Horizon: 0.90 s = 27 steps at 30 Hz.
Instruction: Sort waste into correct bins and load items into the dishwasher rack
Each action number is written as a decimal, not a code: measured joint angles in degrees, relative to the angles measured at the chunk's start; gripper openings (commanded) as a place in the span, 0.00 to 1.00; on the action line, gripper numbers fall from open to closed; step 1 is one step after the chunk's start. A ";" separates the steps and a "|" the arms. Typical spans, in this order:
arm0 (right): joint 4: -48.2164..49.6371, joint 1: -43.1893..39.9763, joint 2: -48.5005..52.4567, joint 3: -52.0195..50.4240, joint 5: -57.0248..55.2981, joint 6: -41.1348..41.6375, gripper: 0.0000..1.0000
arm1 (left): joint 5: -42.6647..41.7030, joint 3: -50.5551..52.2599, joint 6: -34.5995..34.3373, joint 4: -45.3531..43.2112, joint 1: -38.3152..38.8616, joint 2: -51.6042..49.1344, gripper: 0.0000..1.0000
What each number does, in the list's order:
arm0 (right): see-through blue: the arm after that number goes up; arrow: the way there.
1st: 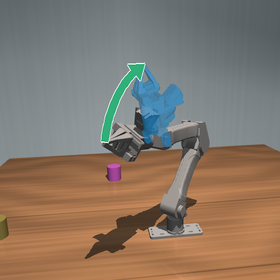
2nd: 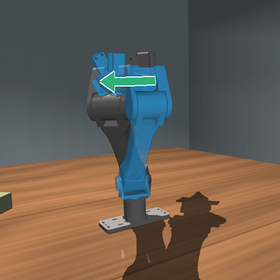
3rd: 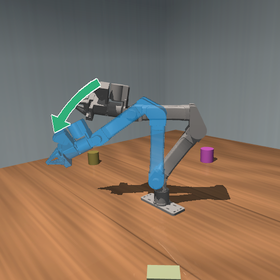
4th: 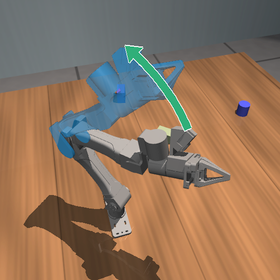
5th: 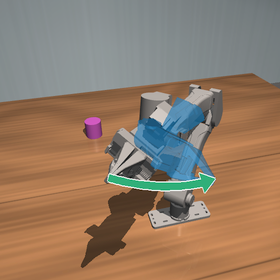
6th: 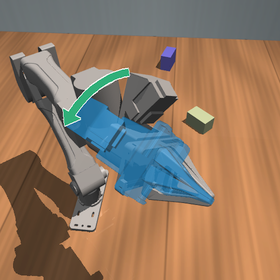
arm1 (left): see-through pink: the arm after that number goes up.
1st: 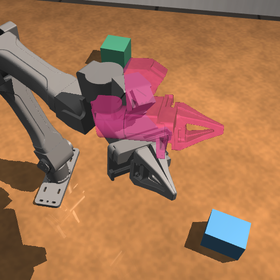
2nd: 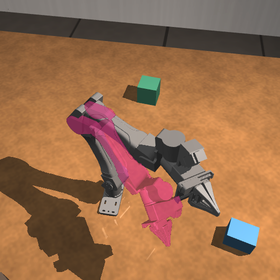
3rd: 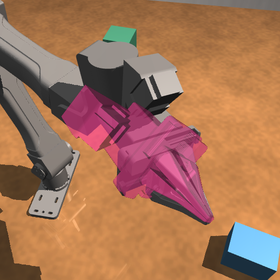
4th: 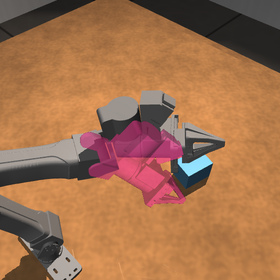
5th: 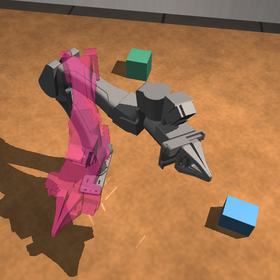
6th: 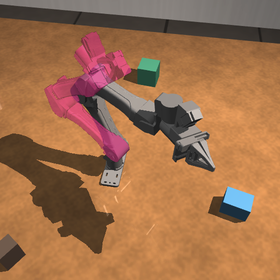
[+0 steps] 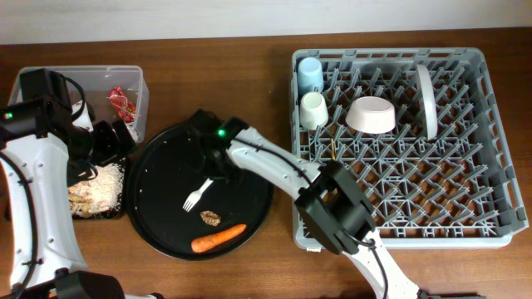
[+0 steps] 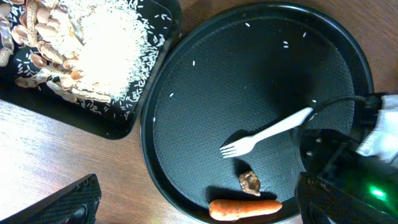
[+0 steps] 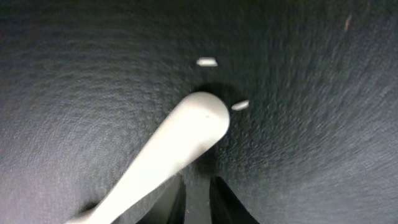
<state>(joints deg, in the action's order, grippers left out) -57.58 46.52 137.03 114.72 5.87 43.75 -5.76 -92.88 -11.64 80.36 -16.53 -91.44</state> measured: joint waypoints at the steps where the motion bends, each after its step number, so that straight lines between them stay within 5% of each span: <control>1: -0.39 -0.33 0.00 1.55 1.64 -4.33 0.18 | 0.00 0.00 0.00 0.00 0.00 0.00 0.99; 9: 9.81 6.93 -0.02 2.40 13.64 -12.17 0.18 | 0.00 0.00 0.00 0.00 0.00 0.00 0.99; 18: 5.22 8.17 2.34 2.51 10.29 -12.85 0.26 | 0.00 0.00 0.00 0.02 0.00 0.00 0.99; 27: 11.21 8.00 2.34 2.58 8.52 -12.92 0.26 | 0.00 0.00 0.00 0.24 0.00 0.00 0.99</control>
<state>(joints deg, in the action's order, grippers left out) -46.37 54.52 139.37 117.30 14.39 30.83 -5.76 -92.88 -11.64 80.60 -16.53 -91.44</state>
